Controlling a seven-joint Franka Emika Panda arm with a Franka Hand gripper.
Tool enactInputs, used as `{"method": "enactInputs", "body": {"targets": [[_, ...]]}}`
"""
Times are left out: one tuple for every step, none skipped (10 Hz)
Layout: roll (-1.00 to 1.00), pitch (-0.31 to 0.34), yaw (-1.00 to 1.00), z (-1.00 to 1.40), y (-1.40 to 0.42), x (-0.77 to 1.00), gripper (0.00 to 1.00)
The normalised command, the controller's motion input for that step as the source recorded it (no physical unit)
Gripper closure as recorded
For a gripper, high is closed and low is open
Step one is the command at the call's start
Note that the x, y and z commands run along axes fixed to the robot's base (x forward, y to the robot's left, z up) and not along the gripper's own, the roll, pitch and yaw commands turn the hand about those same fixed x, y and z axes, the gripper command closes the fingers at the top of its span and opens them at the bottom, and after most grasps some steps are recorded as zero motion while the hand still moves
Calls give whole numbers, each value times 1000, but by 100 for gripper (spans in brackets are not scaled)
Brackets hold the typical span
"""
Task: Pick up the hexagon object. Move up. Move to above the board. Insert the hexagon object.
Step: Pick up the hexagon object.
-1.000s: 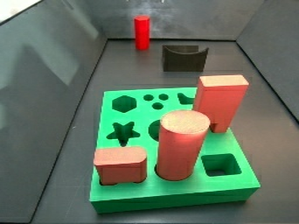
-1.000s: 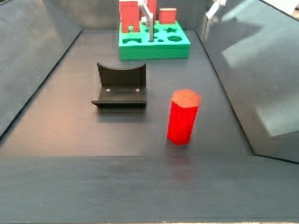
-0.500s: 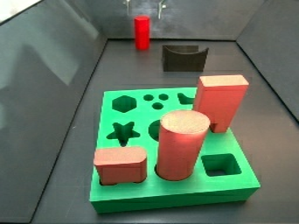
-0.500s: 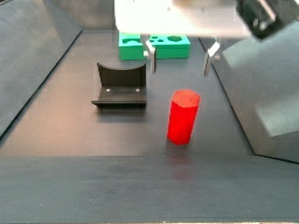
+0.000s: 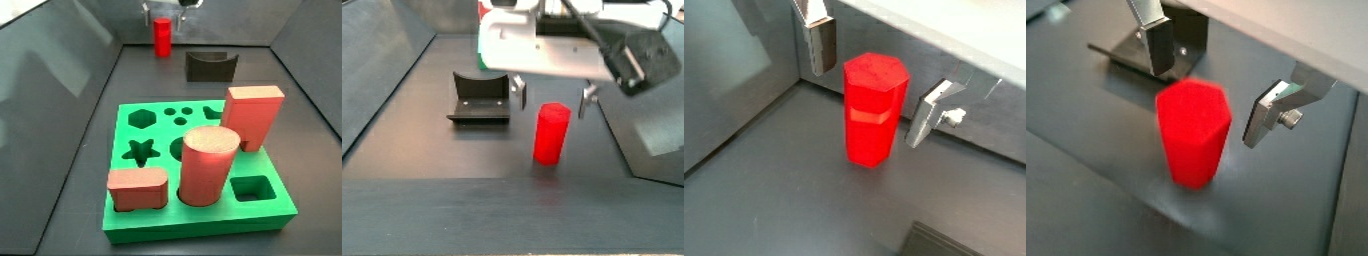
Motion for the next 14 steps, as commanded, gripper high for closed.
{"method": "enactInputs", "body": {"targets": [[0,0,-394,-423,389,0,0],[0,-4,-403,-417,360,-54,0],[-7,-39,-457,-409,320,0,0],[21,0,0,0,0,0,0],[0,0,0,0,0,0,0],[0,0,0,0,0,0,100],[0,0,0,0,0,0,100],[0,0,0,0,0,0,100],[0,0,0,0,0,0,100],[0,0,0,0,0,0,100],[0,0,0,0,0,0,100],[0,0,0,0,0,0,100],[0,0,0,0,0,0,100],[0,0,0,0,0,0,100]]}}
